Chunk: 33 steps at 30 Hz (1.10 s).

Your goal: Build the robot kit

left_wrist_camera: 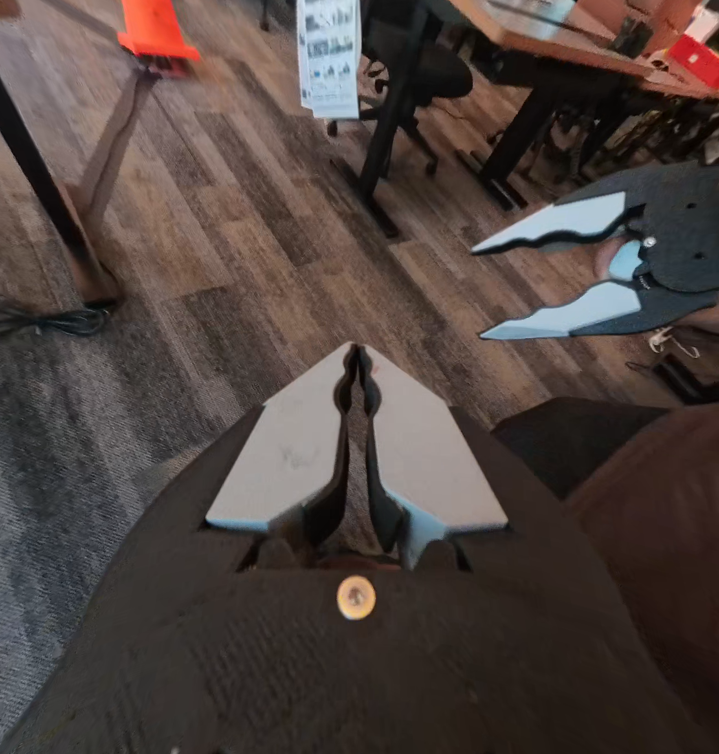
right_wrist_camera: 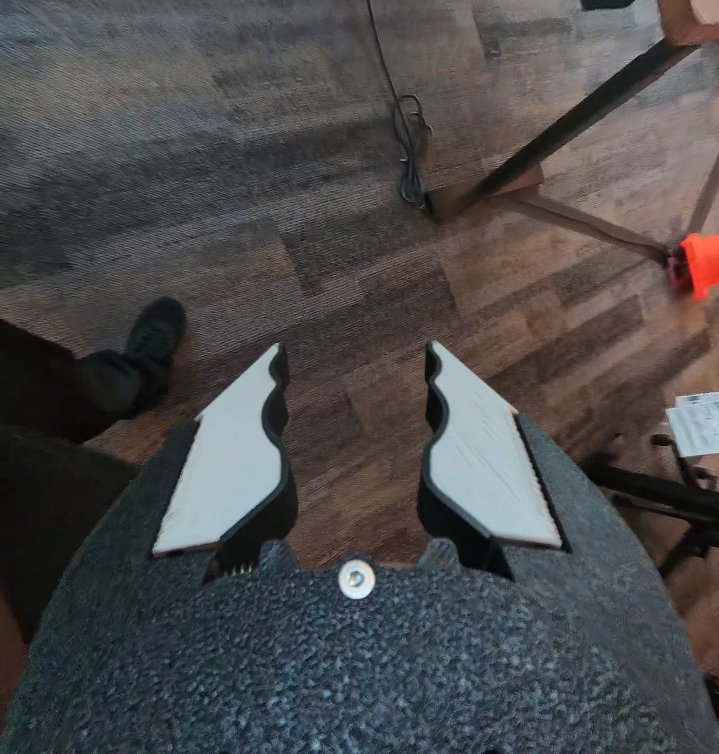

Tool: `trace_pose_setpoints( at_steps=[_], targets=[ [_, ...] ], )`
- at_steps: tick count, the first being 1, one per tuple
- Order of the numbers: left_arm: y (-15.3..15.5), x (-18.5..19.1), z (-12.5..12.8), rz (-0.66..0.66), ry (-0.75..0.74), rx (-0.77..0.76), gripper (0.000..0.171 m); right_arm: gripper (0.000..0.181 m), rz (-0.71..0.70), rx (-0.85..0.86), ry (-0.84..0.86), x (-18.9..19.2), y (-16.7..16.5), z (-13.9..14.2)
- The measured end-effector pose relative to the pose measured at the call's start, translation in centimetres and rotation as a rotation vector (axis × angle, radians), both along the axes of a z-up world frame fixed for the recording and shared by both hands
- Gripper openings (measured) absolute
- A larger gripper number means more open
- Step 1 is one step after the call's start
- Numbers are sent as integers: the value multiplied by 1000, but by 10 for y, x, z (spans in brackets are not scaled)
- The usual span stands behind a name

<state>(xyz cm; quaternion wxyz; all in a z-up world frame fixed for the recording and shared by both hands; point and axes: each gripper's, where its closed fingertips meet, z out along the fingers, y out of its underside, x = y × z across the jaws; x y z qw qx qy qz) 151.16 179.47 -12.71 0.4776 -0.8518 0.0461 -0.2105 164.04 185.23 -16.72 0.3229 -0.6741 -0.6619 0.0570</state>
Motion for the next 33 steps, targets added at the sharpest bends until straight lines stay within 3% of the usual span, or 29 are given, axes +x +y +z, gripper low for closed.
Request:
trace_pose_setpoints(
  at_steps=[3, 5, 7, 9, 12, 14, 16, 18, 21, 24, 28, 33],
  targets=[
    [50, -83, 31, -3, 102, 75, 0, 60, -4, -16, -13, -44, 45, -1],
    [78, -137, 34, -15, 98, 55, 22, 54, -29, -62, -7, -80, 75, -9],
    [97, -192, 14, -12, 89, -24, 26, 47, -28, -105, 6, -124, 100, -23],
    [106, -246, -22, 41, 103, -106, 17, 34, 36, -141, 8, -181, 119, -36],
    [91, -305, -81, 140, 64, -266, 1, 10, 198, -173, 41, -281, 142, -52],
    [69, -339, -113, 230, 67, -359, 0, 0, 307, -201, 79, -353, 158, -63],
    [39, -373, -130, 342, 80, -460, 0, 0, 418, -223, 78, -423, 173, -76],
    [15, -403, -125, 464, 38, -547, 0, 0, 525, -246, 54, -490, 184, -75],
    [12, -465, -90, 625, 59, -517, 0, 0, 754, -279, 71, -591, 182, -44],
    [23, -523, -67, 765, -14, -492, 0, 6, 965, -286, 52, -683, 167, -22],
    [40, -587, -86, 850, -135, -466, 0, 7, 1062, -286, 46, -805, 142, -21],
    [39, -674, -117, 862, -180, -405, 0, 7, 950, -383, -22, -912, 105, -45]
  ],
)
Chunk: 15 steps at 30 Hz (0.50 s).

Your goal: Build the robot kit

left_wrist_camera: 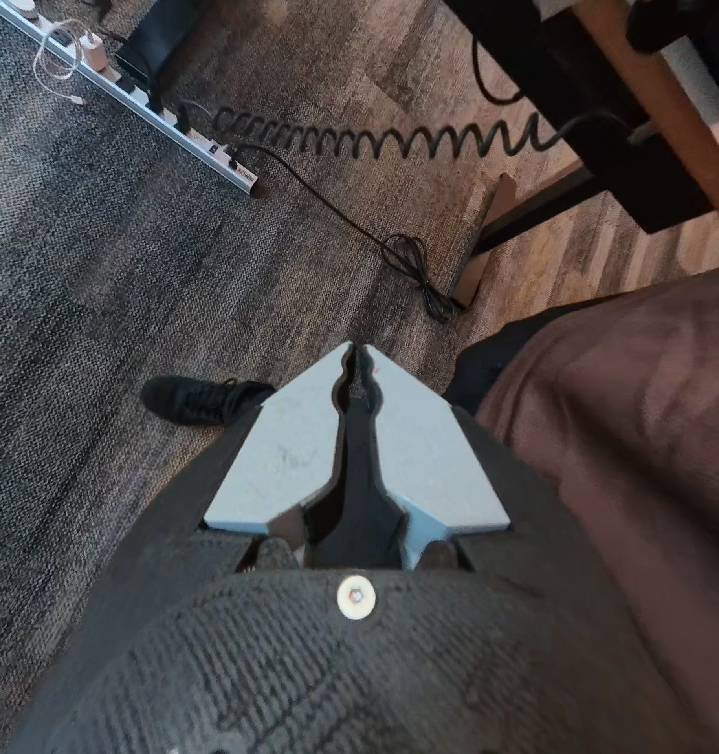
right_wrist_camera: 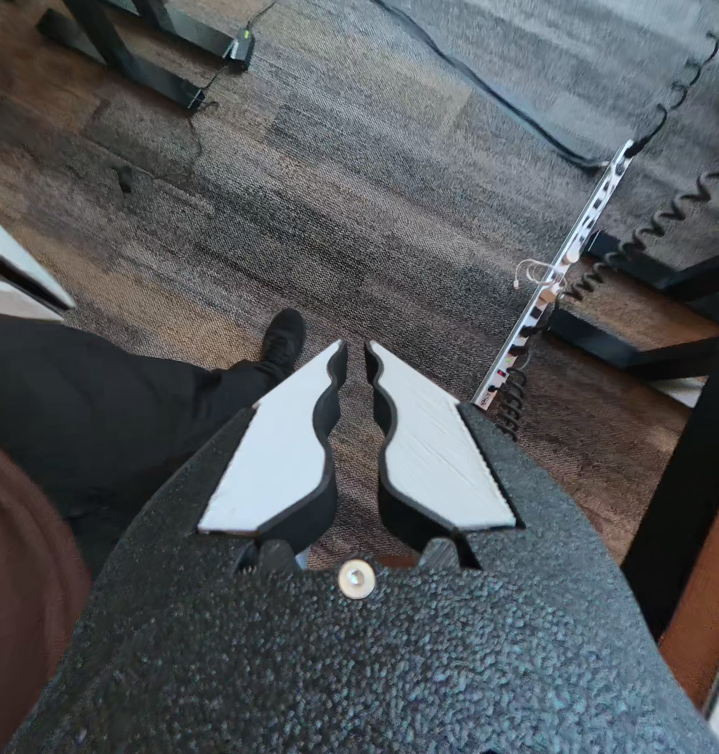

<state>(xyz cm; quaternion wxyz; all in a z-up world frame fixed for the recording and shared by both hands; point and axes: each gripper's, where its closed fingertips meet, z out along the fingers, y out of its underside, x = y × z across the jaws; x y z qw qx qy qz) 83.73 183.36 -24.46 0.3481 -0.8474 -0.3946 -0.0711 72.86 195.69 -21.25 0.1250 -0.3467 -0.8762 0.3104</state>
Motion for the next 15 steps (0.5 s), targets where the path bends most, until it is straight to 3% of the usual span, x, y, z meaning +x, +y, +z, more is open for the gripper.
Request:
trace_pose_setpoints(
  at_steps=[3, 7, 10, 12, 15],
  targets=[
    [-20, -71, -9, -26, -54, 16, 25, 10, -50, 42, -68, -47, -15, -4],
    [-71, -227, 29, -5, 121, -12, 37, 16, -58, 51, -51, -134, -45, 14],
    [-115, -342, 46, 46, 164, -35, 60, 18, -76, 20, -35, -203, -70, 21],
    [-141, -406, 47, 88, 149, -31, 62, 19, -76, -18, -32, -249, -91, 19],
    [-175, -472, 27, 142, 98, -44, 54, 21, -42, -54, -38, -321, -125, 5]
  ],
)
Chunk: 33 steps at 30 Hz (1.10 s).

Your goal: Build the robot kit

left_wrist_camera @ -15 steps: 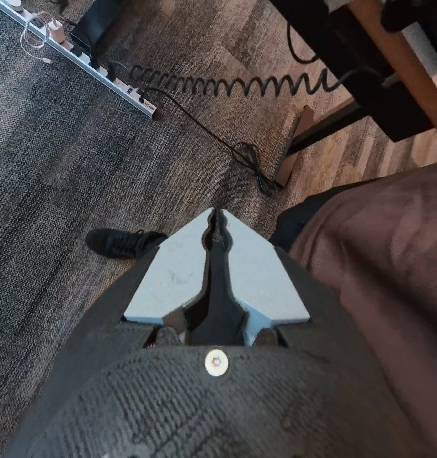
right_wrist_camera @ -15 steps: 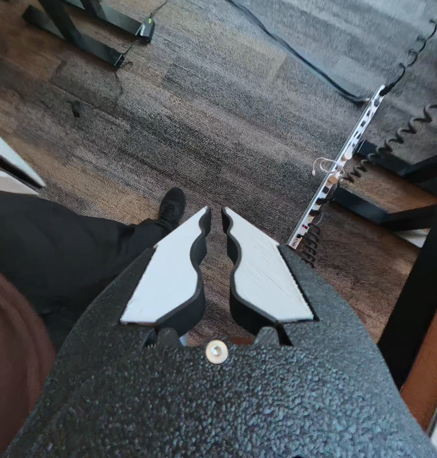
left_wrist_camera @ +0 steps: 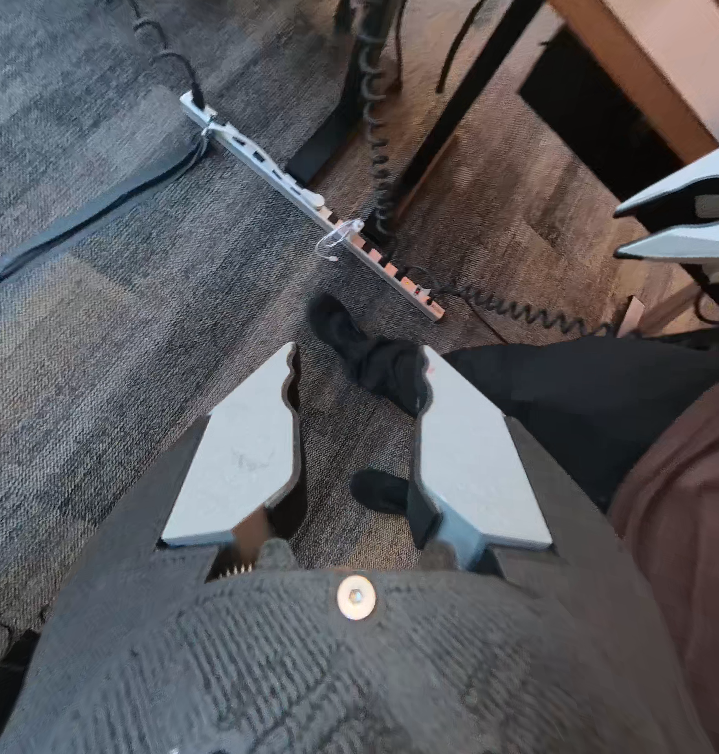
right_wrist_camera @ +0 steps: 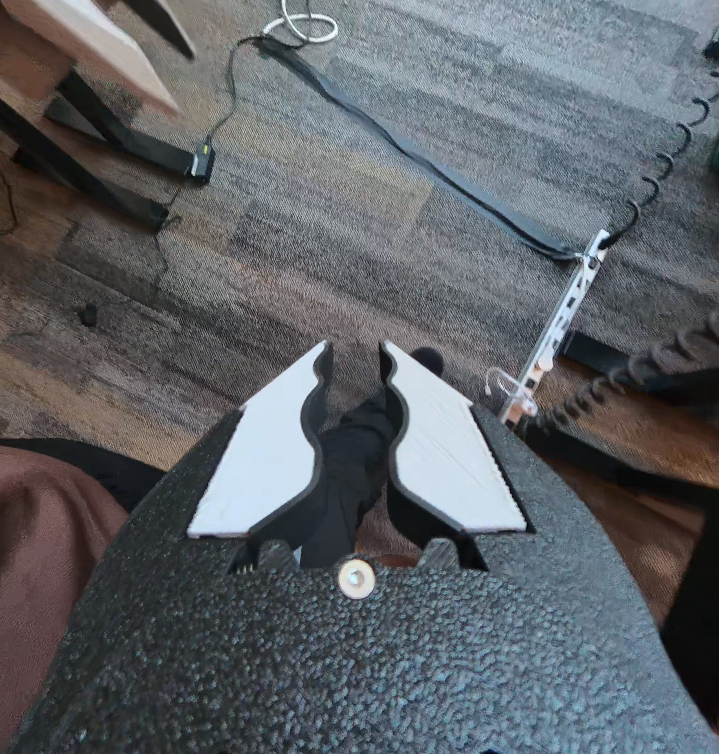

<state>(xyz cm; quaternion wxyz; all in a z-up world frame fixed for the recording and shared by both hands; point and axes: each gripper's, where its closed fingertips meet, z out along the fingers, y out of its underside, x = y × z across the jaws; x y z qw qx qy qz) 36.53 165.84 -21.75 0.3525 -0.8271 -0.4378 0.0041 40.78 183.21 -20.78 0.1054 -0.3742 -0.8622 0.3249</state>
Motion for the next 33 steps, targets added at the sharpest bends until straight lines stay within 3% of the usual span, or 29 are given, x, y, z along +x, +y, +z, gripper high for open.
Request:
trace_pose_setpoints(
  at_steps=[3, 6, 8, 11, 14, 19, 22, 28, 30, 33],
  targets=[
    [-35, -32, -34, 60, -97, -44, 44, 22, 35, -80, -10, -80, -40, -17],
    [-74, -37, -61, 123, -228, -95, 32, 21, 99, -99, -15, -160, -77, -36],
    [-109, -41, -65, 173, -289, -173, 32, 23, 136, -112, -67, -207, -101, -37],
    [-152, -69, -52, 267, -302, -209, 33, 24, 239, -85, -67, -275, -137, -25],
    [-188, -114, -45, 338, -268, -204, 30, 25, 337, -63, -38, -339, -179, -16],
    [-241, -203, -70, 405, -223, -134, 26, 31, 406, 0, -58, -425, -264, -36],
    [-277, -265, -84, 370, -147, -105, 26, 31, 404, 53, -56, -470, -318, -43],
    [-367, -356, -105, 352, -174, -112, 23, 33, 450, 77, -47, -565, -429, -42],
    [-397, -384, -118, 372, -182, -113, 22, 33, 484, 59, -42, -602, -468, -56],
    [-442, -418, -164, 414, -229, -141, 22, 32, 570, 19, -75, -659, -533, -114]
  ],
)
